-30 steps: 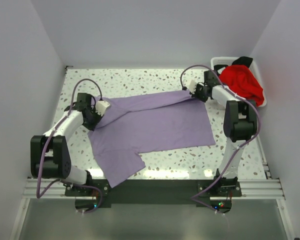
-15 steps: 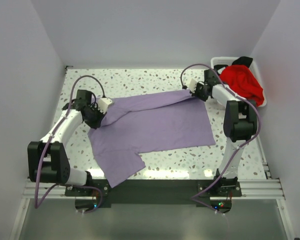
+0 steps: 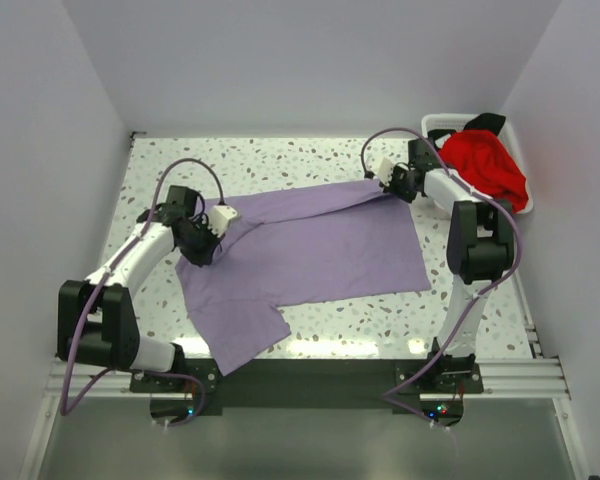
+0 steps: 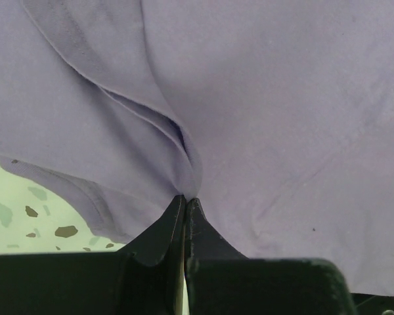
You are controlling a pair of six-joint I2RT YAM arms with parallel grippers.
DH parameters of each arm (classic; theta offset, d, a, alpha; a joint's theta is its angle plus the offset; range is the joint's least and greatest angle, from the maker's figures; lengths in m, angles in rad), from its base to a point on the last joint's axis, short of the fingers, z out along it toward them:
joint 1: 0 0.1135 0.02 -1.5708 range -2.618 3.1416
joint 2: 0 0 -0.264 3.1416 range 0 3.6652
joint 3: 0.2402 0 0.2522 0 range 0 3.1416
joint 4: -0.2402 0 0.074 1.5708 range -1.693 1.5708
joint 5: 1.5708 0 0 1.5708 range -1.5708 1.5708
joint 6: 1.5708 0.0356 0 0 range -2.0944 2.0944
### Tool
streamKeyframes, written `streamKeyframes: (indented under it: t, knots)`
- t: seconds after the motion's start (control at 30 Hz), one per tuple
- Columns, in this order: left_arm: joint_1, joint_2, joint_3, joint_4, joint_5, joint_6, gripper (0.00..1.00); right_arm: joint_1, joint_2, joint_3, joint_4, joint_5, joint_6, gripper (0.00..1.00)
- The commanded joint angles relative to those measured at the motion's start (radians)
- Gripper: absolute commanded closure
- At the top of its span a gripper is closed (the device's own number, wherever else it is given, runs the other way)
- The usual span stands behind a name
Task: Fold and stack the t-shirts
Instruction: Fold the tshirt
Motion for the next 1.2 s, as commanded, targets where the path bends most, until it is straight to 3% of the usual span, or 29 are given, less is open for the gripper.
streamKeyframes:
  t: [0.0,0.3,0.53,0.63,0.7,0.8,0.83,0.93,1.17]
  knots:
    - [-0.010,-0.022,0.018,-0.022,0.050,-0.032,1.00,-0.001,0.004,0.016,0.010,0.009,-0.014,1.00]
    - [-0.009,-0.024,0.153,-0.039,0.107,-0.091,1.00,-0.001,-0.004,0.024,-0.004,0.007,-0.016,1.00]
    - [-0.010,-0.010,0.049,-0.007,0.050,-0.028,1.00,-0.001,-0.013,0.012,-0.011,0.006,-0.027,1.00]
    - [-0.012,-0.010,-0.008,-0.025,0.035,0.079,0.97,-0.001,-0.018,0.005,-0.017,0.007,-0.037,0.99]
    - [-0.012,-0.004,-0.019,-0.048,0.030,0.116,0.75,-0.001,-0.015,0.013,-0.048,0.011,-0.044,0.92]
    - [-0.006,-0.001,0.015,-0.076,0.047,0.143,0.56,-0.001,-0.018,0.028,-0.100,0.018,-0.057,0.72]
    - [-0.003,-0.001,0.051,-0.068,0.067,0.126,0.50,-0.001,-0.019,0.028,-0.106,0.023,-0.059,0.58]
    - [0.005,0.042,0.151,-0.035,0.087,0.065,0.46,-0.001,-0.039,0.028,-0.119,0.035,-0.062,0.46]
    - [0.016,0.275,0.347,0.129,0.079,-0.156,0.46,-0.012,-0.023,0.175,-0.290,-0.021,0.041,0.43]
